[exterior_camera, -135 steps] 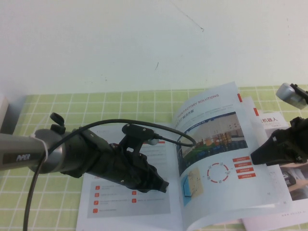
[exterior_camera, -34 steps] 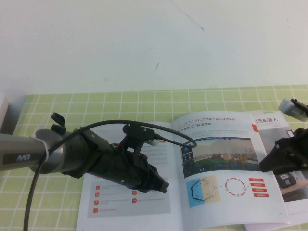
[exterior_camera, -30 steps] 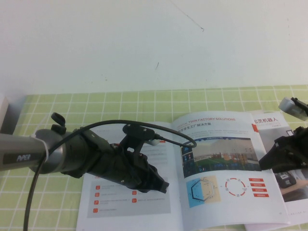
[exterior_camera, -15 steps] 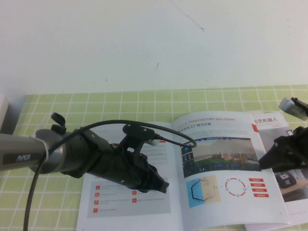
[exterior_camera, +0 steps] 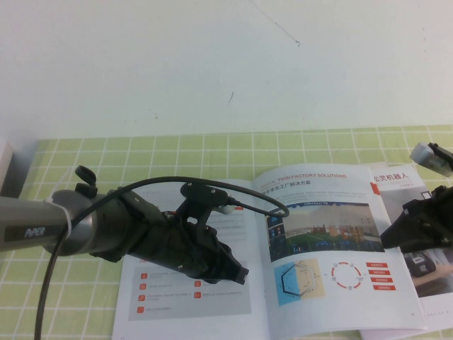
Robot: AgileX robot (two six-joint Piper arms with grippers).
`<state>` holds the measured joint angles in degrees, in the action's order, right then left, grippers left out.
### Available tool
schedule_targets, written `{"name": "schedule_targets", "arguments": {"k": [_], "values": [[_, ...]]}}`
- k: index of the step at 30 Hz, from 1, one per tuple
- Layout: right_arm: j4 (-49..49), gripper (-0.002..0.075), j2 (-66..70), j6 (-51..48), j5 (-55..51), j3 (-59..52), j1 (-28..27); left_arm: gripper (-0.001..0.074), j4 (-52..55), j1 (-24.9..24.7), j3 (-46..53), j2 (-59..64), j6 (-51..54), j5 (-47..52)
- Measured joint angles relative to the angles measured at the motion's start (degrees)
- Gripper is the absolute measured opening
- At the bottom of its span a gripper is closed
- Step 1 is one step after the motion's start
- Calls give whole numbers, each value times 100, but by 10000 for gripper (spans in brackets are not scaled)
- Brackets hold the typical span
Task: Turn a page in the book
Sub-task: Open the closed book
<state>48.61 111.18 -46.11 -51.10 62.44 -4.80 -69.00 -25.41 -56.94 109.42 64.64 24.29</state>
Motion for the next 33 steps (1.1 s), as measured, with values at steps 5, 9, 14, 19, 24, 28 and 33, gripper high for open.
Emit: {"name": "schedule_targets", "arguments": {"k": [5,9,14,19,24,28,33], "values": [[3,349,0,0,20,0,0,-4,0,0,0,0,0,0],[3,347,0,0,45,0,0,-4,0,0,0,0,0,0],[3,346,0,0,45,0,0,-4,0,0,0,0,0,0],[14,345,0,0,56,0,0,-4,0,0,0,0,0,0],[39,345,17,0,64,0,0,-4,0,0,0,0,0,0],[158,344,189,0,64,13,0,-4,0,0,0,0,0,0],[455,344,361,-156,-16,27,-10,-4,0,0,0,0,0,0]]}}
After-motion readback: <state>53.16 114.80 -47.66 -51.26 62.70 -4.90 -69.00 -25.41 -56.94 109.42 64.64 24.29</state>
